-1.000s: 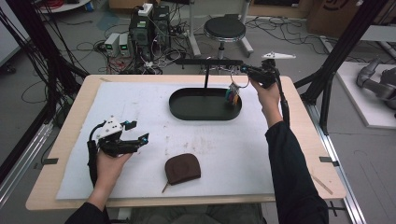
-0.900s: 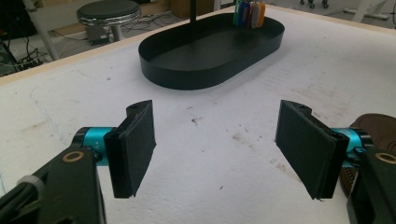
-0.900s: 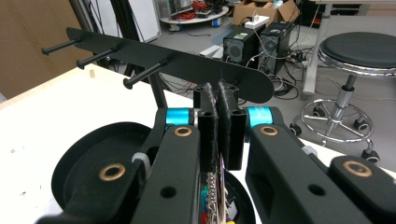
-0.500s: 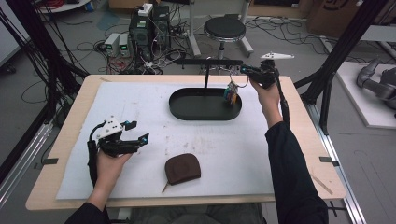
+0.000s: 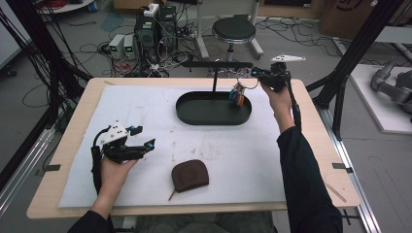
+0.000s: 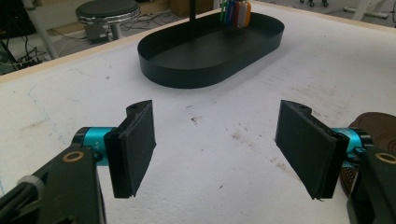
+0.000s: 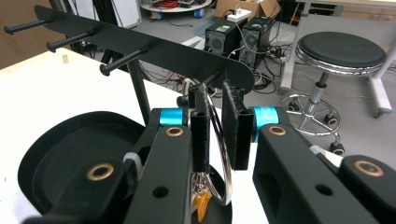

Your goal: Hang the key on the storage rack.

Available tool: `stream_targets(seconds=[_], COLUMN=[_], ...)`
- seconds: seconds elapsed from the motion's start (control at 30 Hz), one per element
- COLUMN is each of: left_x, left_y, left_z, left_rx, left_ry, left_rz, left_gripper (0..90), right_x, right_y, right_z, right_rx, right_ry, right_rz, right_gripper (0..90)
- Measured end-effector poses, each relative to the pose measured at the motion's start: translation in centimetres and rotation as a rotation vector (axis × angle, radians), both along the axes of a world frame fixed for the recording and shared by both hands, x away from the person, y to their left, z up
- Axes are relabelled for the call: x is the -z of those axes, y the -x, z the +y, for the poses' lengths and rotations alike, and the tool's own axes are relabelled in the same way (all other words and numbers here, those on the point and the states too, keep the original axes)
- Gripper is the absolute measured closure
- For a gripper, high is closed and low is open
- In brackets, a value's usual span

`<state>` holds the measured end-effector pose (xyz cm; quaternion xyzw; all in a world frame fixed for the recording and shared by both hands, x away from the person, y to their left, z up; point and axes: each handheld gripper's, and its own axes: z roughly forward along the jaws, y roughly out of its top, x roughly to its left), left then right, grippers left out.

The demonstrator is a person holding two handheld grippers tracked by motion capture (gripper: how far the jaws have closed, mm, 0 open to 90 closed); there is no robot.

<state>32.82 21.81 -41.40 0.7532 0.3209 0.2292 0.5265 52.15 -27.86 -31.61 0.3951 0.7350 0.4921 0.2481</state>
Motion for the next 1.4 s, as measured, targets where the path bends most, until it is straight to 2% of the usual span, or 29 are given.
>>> stream_targets(seconds=[0.23,0.4,0.57,0.63,0.73,0.83,0.87,0.9,0.93,1.0,1.03,1.1,1.17,1.2,1.23,1.27,1.33,1.4], left_x=[0.0,0.0,-0.1,-0.1,-0.1,-0.1,-0.1,-0.1,-0.2,-0.2,-0.3,-0.3,-0.4,-0.4,-0.4,-0.4,-0.4,-0.4], left_y=[0.0,0.0,0.0,0.0,-0.1,-0.2,-0.3,-0.3,-0.3,-0.4,-0.5,-0.6,-0.7,-0.7,-0.7,-0.7,-0.7,-0.7], left_z=[-0.1,-0.1,0.0,0.0,-0.1,-0.1,-0.2,-0.2,-0.4,-0.5,-0.6,-0.7,-0.8,-0.8,-0.9,-0.9,-1.0,-1.0], left_rx=[0.000,0.002,0.003,0.004,0.004,0.000,0.002,0.002,0.004,0.005,0.005,-0.001,0.000,0.000,0.000,0.000,0.003,0.006], left_ry=[-0.003,-0.002,-0.004,-0.004,-0.001,0.001,-0.001,-0.007,-0.015,-0.020,-0.024,-0.025,-0.035,-0.035,-0.033,-0.033,-0.037,-0.033], left_rz=[0.000,-0.003,-0.002,-0.002,-0.002,-0.001,-0.002,-0.003,-0.010,-0.011,-0.013,-0.012,-0.011,-0.011,-0.013,-0.012,-0.011,-0.009], left_gripper=[28.6,28.6,28.6,28.6,28.6,28.6,28.6,28.6,28.6,28.6,28.6,28.6,28.6,28.6,28.6,28.6,28.6,28.6], right_x=[-0.1,-0.5,-1.2,-1.8,-2.1,-2.4,-2.4,-2.4,-2.4,-2.4,-2.3,-2.2,-1.9,-1.9,-1.4,-1.4,-0.4,-0.1], right_y=[0.1,0.5,1.3,2.2,2.9,4.3,5.3,5.3,6.3,6.7,8.0,8.9,10.1,10.1,11.1,11.1,12.5,13.0], right_z=[-0.4,-0.6,-0.9,-1.4,-1.7,-2.2,-2.7,-2.7,-3.2,-3.4,-3.9,-4.4,-4.9,-4.9,-5.5,-5.5,-6.1,-6.3], right_rx=[0.014,0.036,0.030,0.023,0.013,0.004,-0.009,-0.009,-0.019,-0.024,-0.023,-0.031,-0.030,-0.030,-0.034,-0.034,-0.029,-0.030], right_ry=[0.004,0.016,0.039,0.036,0.032,0.027,0.010,0.010,0.005,-0.003,-0.014,-0.025,-0.043,-0.043,-0.059,-0.059,-0.061,-0.066], right_rz=[0.002,-0.008,-0.021,-0.014,-0.020,-0.050,-0.068,-0.068,-0.056,-0.048,-0.087,-0.073,-0.103,-0.103,-0.108,-0.108,-0.112,-0.116], right_gripper=[78.3,66.9,58.2,51.0,49.3,46.9,45.7,45.7,42.7,42.1,42.4,40.0,40.6,40.6,40.1,40.1,40.0,39.8])
